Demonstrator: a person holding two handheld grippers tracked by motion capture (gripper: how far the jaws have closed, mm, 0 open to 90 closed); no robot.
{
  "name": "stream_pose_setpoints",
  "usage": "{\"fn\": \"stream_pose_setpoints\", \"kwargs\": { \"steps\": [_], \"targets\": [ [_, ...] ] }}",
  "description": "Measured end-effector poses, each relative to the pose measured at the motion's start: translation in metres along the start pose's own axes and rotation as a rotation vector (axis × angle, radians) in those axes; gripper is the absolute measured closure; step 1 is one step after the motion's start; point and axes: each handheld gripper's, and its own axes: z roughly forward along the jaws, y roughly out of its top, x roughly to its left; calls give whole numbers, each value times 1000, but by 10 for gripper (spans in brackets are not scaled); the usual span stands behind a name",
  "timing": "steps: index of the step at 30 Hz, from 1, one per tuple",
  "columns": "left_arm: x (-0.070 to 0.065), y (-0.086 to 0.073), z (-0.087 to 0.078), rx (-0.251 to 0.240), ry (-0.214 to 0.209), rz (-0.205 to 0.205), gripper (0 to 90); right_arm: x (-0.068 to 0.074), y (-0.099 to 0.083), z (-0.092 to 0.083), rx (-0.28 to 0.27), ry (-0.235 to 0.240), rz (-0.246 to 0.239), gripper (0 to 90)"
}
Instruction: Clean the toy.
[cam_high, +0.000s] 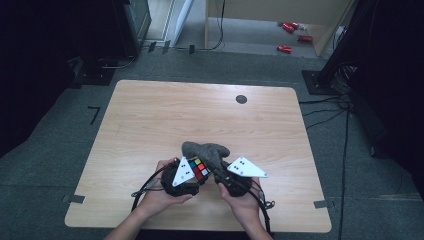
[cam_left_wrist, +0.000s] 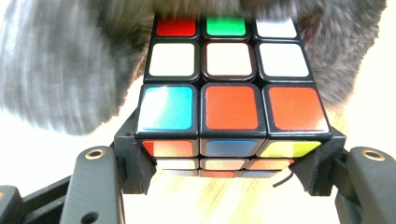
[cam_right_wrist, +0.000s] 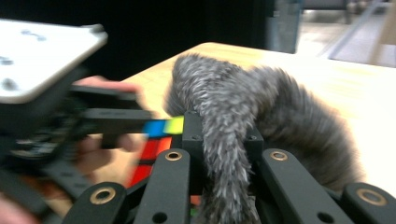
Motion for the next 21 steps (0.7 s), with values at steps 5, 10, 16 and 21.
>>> {"fn": "stream_pose_setpoints", "kwargs": {
  "steps": [5,10,16,21],
  "targets": [
    [16,1,-15,-117,-12,-52,352,-18,-1,-6,-6,-1,-3,795],
    [36,-6,-24,-150,-93,-77,352,-22,-2,-5,-7,90,-135,772],
    [38,-8,-29,-155,-165,-3,351,-20,-7,-3,26,197,-379,718],
    [39,-7,-29,-145,-139,-11,352,-17,-14,4,74,190,-422,721]
  ]
}}
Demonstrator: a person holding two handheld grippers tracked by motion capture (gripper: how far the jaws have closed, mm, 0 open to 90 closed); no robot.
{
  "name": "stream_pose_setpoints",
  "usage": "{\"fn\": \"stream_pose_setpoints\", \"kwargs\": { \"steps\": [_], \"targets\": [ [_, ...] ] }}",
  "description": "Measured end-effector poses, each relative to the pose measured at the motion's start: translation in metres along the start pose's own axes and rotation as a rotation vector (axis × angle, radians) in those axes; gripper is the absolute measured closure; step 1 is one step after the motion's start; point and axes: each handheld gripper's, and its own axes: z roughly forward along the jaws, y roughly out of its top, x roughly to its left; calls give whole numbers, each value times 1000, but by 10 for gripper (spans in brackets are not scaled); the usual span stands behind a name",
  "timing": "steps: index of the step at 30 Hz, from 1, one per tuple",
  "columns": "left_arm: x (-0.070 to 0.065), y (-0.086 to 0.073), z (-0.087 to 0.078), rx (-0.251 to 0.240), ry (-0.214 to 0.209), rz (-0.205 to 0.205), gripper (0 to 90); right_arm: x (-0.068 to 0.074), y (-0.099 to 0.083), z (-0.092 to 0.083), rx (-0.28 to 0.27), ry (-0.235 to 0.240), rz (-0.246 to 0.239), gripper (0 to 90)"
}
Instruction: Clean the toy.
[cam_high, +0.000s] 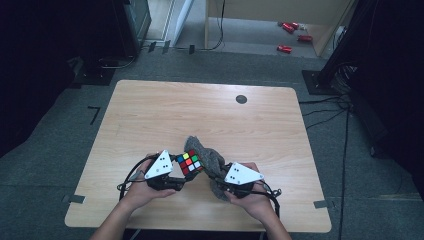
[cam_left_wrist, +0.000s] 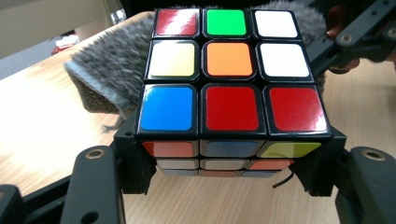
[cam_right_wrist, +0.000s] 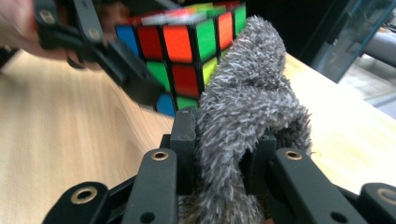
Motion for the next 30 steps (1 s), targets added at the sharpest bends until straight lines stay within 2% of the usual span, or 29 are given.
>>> {"fn": "stream_pose_setpoints", "kwargs": {
  "steps": [2,4,7,9,11,13,16,20,24,26,28,30],
  "targets": [
    [2,0,0,7,16,-15,351,-1,-1,-1,4,7,-3,732],
    [4,-1,1,21,23,-28,351,-1,0,-3,-23,12,-2,739],
    [1,-2,4,43,23,-13,352,1,4,-6,-60,22,2,737],
    [1,-1,4,41,24,-20,351,1,4,-4,-47,24,-1,736],
    [3,0,2,39,27,-36,352,0,0,-2,-8,6,-8,733],
    [5,-1,1,40,31,-44,351,-3,-3,-2,5,-3,-6,724],
    [7,-1,0,47,39,-62,351,-7,-7,-2,4,-26,35,665],
    [9,0,0,58,67,-82,351,-9,-11,0,15,-83,70,469],
    [11,-1,-2,62,86,-90,350,-15,-11,-2,35,-142,113,385],
    [11,-1,-2,60,89,-93,350,-18,-13,-3,60,-166,133,423],
    [11,0,-2,60,88,-91,350,-22,-18,-4,83,-181,153,583],
    [10,0,-1,64,86,-86,350,-25,-23,-4,99,-184,188,698]
  ]
}}
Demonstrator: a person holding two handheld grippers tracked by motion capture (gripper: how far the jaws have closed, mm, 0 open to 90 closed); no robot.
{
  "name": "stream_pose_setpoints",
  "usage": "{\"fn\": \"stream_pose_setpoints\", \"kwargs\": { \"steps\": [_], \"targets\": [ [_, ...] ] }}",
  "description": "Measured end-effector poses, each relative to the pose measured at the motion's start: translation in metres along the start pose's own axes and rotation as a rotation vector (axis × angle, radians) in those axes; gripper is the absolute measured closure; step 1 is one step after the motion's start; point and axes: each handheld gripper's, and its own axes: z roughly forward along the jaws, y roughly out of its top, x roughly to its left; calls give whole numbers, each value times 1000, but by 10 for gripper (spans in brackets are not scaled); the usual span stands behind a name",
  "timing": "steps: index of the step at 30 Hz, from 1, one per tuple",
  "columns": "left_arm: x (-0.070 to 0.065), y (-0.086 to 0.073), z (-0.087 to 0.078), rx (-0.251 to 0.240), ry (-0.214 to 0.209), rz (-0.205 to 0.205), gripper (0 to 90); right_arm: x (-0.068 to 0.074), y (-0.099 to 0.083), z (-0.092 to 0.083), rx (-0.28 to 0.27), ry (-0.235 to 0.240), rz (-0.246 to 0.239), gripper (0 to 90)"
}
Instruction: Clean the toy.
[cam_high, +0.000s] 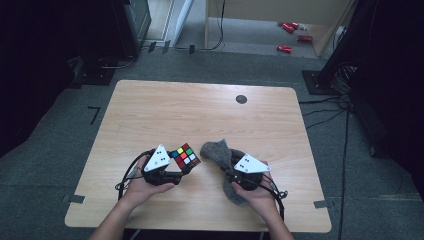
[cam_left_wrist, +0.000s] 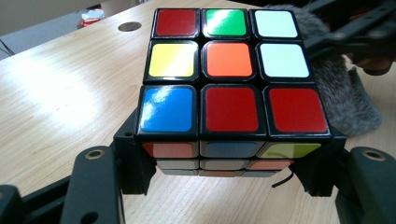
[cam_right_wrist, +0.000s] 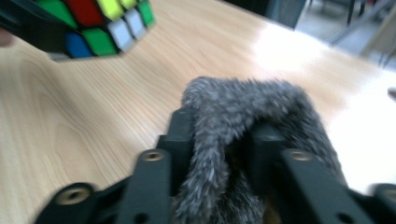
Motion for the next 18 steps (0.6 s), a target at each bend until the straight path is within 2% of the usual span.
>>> {"fn": "stream_pose_setpoints", "kwargs": {
  "steps": [4,9,11,12,13,16,18],
  "targets": [
    [-3,0,2,4,-5,3,350,-4,-11,8,43,-13,58,780],
    [-8,-1,7,17,-14,12,350,2,-19,21,104,-1,41,763],
    [-9,-2,9,22,-19,15,350,2,-23,24,119,-9,56,761],
    [-9,-2,9,23,-20,16,350,0,-25,25,127,-11,87,753],
    [-10,-2,10,23,-21,17,350,-1,-26,25,131,-17,95,734],
    [-11,-2,10,26,-24,22,350,-3,-28,24,142,-38,111,551],
    [-11,-1,10,25,-27,22,350,-5,-27,21,132,-15,127,464]
  ]
}}
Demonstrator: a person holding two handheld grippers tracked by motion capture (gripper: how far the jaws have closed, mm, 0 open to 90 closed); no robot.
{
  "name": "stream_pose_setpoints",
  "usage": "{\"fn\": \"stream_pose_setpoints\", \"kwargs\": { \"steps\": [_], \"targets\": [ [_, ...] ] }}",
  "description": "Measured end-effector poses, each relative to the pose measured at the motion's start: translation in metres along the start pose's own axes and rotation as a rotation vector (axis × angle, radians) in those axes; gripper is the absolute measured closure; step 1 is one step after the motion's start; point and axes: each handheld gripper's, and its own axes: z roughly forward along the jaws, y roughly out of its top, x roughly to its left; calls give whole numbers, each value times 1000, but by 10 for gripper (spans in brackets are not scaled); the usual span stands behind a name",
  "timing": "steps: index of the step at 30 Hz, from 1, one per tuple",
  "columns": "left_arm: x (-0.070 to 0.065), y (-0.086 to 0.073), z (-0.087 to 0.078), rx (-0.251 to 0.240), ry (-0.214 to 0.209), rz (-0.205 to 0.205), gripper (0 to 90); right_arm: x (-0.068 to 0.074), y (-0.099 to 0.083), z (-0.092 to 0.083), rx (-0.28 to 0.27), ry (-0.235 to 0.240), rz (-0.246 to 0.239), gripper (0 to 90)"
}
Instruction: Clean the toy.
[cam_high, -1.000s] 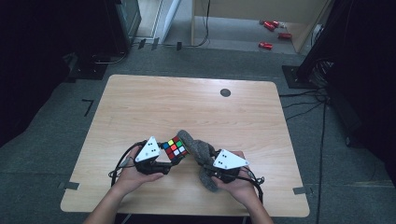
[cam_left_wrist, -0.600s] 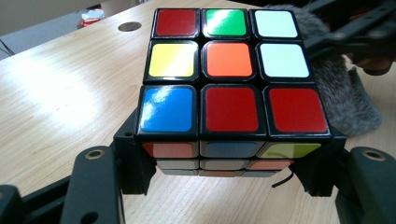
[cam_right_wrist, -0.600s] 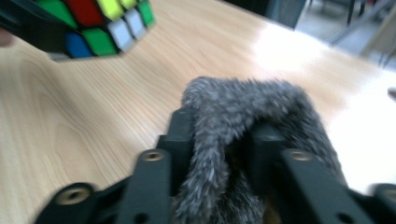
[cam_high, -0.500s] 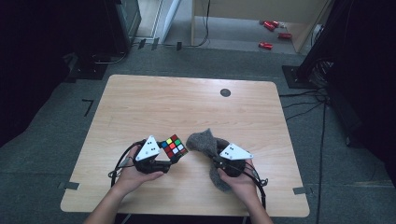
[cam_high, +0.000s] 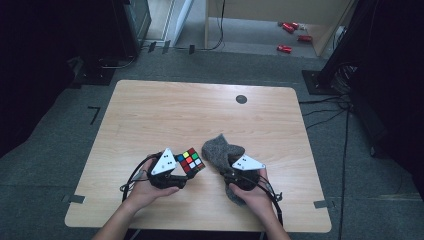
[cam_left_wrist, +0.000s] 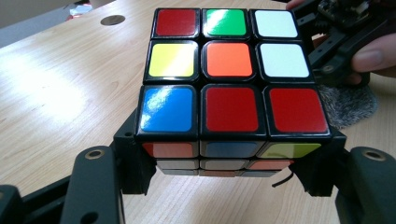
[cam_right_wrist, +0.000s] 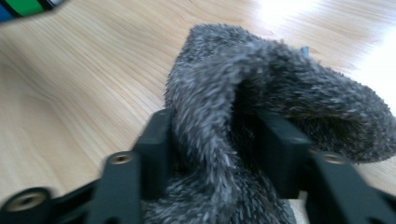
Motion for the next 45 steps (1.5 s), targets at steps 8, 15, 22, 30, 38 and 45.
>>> {"fn": "stream_pose_setpoints", "kwargs": {
  "steps": [8,15,22,30,38,45],
  "targets": [
    [4,3,2,-2,-18,-10,350,-11,0,-14,2,-21,-7,234],
    [9,11,7,20,-70,-38,350,-16,2,-33,-83,-21,-7,213],
    [15,16,7,12,-136,-51,351,-8,6,-44,-176,19,-68,250],
    [26,18,6,41,-256,-92,352,11,16,-43,-241,106,-172,268],
    [26,14,0,37,-308,-59,351,29,20,-33,-274,145,-295,263],
    [19,1,-1,71,-320,134,351,36,24,-28,-275,206,-318,261]
  ]
}}
